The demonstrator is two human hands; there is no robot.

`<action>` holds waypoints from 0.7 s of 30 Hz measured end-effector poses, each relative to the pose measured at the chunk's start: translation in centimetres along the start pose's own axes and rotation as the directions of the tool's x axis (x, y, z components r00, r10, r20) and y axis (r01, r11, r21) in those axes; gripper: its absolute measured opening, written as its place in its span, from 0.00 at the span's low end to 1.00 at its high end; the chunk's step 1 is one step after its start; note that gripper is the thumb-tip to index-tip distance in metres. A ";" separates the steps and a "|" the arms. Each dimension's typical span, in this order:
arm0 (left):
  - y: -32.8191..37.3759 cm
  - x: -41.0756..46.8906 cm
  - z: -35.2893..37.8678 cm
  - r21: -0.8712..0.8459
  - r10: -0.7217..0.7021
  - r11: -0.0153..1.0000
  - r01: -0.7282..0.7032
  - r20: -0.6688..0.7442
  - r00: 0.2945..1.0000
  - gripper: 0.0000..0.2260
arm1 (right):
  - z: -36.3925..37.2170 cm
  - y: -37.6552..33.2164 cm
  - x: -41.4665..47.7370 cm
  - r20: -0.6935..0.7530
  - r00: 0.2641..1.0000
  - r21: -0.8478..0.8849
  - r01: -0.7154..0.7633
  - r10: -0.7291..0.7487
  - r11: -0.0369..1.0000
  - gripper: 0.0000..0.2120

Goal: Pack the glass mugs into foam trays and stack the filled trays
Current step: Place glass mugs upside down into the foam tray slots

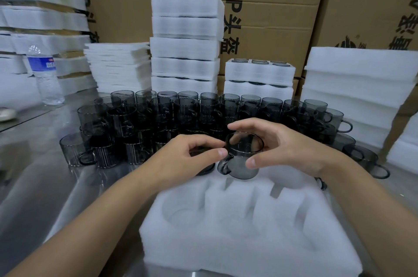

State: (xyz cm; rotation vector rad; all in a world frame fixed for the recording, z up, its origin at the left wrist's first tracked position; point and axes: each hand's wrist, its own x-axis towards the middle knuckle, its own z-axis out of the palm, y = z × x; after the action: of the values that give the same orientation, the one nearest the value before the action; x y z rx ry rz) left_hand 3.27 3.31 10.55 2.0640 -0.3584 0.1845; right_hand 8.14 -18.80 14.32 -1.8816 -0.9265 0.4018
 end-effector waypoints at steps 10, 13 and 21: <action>0.4 -0.2 -0.2 0.106 -0.040 0.994 0.025 0.138 0.990 0.18 | -0.1 0.3 0.2 0.092 0.994 -0.093 -0.047 0.055 0.995 0.28; 0.2 -0.1 -0.3 0.091 -0.039 0.996 0.025 0.153 0.987 0.18 | -0.3 0.4 0.2 0.109 0.993 -0.105 -0.044 0.056 0.993 0.28; 0.4 -0.1 -0.4 0.100 -0.042 0.995 0.026 0.164 0.986 0.18 | -0.3 0.1 0.1 0.120 0.991 -0.176 -0.045 0.066 0.983 0.31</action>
State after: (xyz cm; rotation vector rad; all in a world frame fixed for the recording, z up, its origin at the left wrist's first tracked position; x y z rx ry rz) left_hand 3.03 3.53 11.02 2.1870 -0.4228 0.0095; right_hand 8.44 -18.90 14.38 -2.0630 -1.0214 0.4913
